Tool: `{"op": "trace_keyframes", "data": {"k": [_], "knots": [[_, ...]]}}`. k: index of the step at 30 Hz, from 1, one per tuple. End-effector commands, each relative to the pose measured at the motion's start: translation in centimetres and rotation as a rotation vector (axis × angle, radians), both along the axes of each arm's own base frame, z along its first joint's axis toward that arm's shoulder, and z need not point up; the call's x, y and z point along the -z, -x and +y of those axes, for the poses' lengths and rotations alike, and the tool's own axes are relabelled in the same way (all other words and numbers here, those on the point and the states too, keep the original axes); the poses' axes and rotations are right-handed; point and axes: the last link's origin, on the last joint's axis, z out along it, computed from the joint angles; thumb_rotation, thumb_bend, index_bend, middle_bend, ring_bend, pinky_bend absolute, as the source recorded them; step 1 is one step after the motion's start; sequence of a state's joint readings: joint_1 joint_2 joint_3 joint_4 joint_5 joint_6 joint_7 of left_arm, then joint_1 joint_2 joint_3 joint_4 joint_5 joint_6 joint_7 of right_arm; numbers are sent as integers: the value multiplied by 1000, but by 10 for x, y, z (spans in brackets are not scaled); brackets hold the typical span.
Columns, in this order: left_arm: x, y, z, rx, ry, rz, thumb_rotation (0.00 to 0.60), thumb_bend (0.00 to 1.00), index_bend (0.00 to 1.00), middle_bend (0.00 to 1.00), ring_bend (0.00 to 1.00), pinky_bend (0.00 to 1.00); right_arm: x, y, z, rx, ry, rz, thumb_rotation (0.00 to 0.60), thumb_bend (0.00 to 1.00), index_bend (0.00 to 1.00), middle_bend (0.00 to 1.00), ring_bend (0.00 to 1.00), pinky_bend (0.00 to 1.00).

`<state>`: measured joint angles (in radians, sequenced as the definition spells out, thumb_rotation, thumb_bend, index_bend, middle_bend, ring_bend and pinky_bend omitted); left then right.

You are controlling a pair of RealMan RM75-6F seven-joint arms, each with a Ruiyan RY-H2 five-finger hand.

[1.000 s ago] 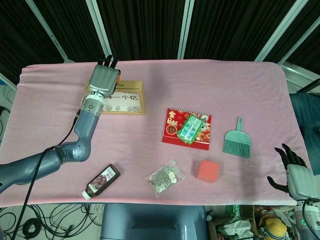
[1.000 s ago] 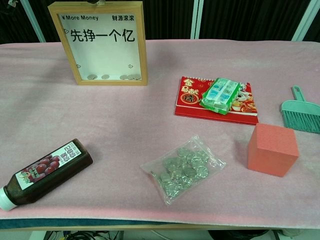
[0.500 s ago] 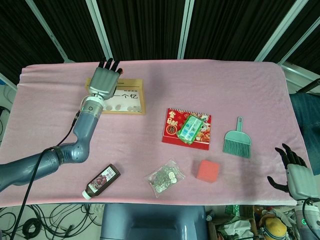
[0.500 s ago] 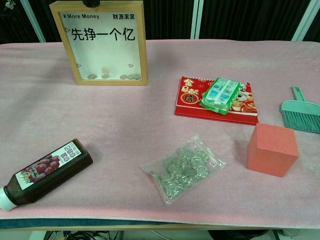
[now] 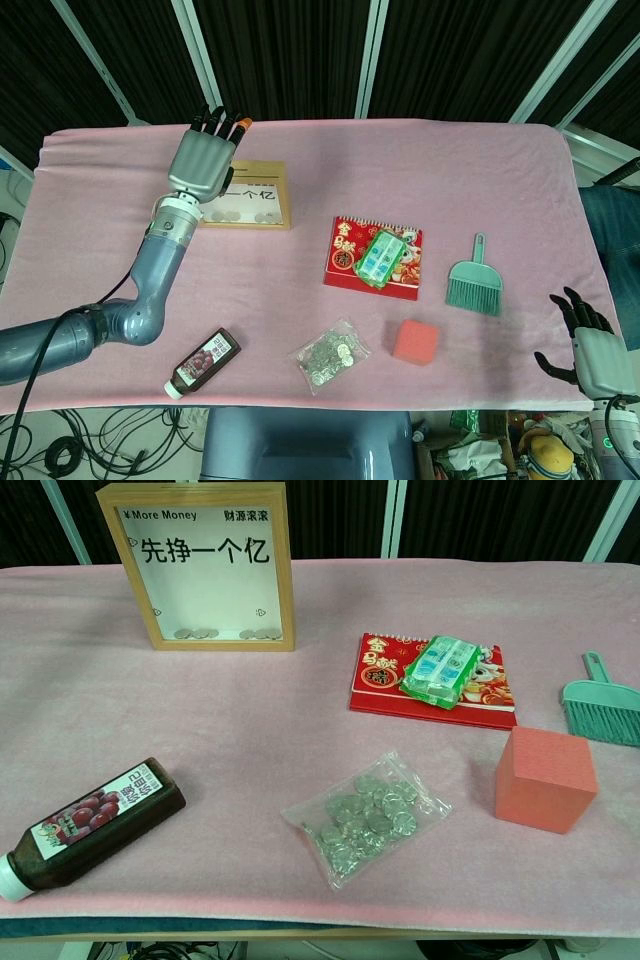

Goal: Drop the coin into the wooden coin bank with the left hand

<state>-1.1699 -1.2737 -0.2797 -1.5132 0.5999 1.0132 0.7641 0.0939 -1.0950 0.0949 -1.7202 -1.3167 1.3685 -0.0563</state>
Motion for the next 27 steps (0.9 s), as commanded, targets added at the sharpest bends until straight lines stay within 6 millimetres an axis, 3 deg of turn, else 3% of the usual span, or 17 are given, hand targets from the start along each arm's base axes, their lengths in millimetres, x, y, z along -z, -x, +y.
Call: {"op": "trace_keyframes", "data": {"k": [1,5,11,16,19,27], "knots": [[-32,25,-39,5,-47,-50,600,466,131,51,0,0,-1,-1,-1,-10,14,2,600,166,147,26,100,159],[-53,76,-88,-40,-64,-115,600,461,131,47,0,0,-2,-2,-2,-46,24,48,600,166,147,20,100,159],[-60,150,-156,-122,-29,-178,600,451,122,43,0,0,-5,-5,-2,-108,70,153,600,164,147,1,94,159],[-59,195,-193,-164,-27,-197,600,446,94,24,0,0,-5,-8,-1,-157,100,191,600,160,134,0,91,159],[-56,216,-208,-193,-16,-217,600,443,73,14,0,0,-5,-10,-1,-187,102,203,600,159,125,0,91,159],[-49,241,-246,-191,-4,-251,600,443,70,16,0,0,-3,-14,3,-230,112,212,600,160,118,0,91,159]]}}
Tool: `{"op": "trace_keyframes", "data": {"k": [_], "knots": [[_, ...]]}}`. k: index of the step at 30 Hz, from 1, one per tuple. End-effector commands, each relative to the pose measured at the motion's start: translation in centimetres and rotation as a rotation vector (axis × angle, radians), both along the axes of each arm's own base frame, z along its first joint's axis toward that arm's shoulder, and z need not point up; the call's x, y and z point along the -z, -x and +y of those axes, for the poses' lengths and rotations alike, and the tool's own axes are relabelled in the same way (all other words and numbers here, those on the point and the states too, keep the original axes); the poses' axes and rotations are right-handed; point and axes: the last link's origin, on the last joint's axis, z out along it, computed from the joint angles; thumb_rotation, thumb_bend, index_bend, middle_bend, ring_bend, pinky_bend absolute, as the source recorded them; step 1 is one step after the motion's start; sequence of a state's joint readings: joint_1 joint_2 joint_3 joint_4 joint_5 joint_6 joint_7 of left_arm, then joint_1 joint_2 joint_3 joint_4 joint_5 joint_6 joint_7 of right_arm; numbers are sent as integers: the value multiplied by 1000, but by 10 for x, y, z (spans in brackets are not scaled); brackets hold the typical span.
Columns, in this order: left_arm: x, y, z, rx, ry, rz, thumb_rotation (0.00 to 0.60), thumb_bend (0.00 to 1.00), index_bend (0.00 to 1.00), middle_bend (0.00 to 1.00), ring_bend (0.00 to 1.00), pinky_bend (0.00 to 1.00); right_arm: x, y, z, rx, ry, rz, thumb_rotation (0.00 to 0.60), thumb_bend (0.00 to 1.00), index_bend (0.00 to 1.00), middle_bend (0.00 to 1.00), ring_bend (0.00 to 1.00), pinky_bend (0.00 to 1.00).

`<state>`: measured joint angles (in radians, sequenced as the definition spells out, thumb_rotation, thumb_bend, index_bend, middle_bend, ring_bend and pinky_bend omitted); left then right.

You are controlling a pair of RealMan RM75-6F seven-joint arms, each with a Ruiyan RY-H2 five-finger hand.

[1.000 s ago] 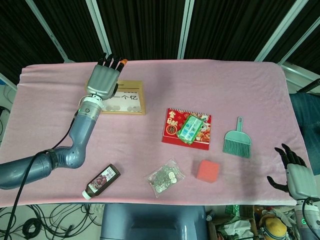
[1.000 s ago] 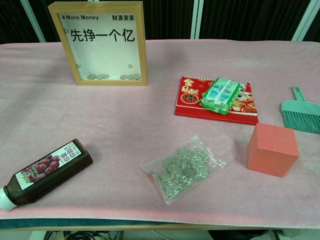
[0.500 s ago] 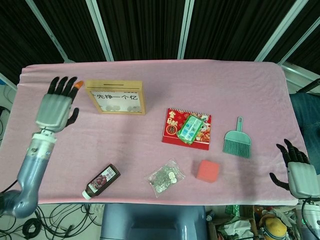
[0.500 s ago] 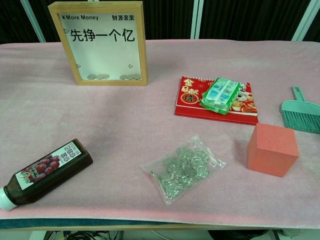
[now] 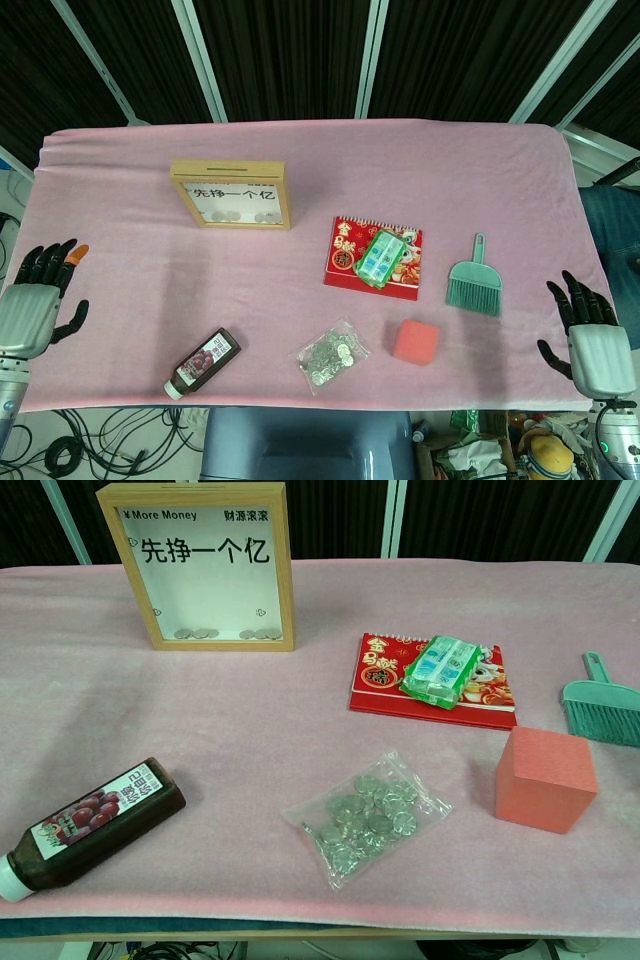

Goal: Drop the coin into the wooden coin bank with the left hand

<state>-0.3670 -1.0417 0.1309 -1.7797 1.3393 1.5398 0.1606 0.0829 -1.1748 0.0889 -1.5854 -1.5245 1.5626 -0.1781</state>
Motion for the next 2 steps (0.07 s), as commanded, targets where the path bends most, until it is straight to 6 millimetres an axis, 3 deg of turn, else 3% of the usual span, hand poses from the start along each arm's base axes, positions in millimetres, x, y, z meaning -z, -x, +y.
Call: {"op": "trace_keyframes", "data": {"k": [1,2], "knots": [[2,12,-17,-4,-3,-12,600,442,70,16,0,0,0,0,1,-1,0,-1,600,159,118,0,91,159],[1,14,-19,-10,-11,-18,600,443,70,16,0,0,0,1,1,0,1,-3,600,159,118,0,91,159]]}}
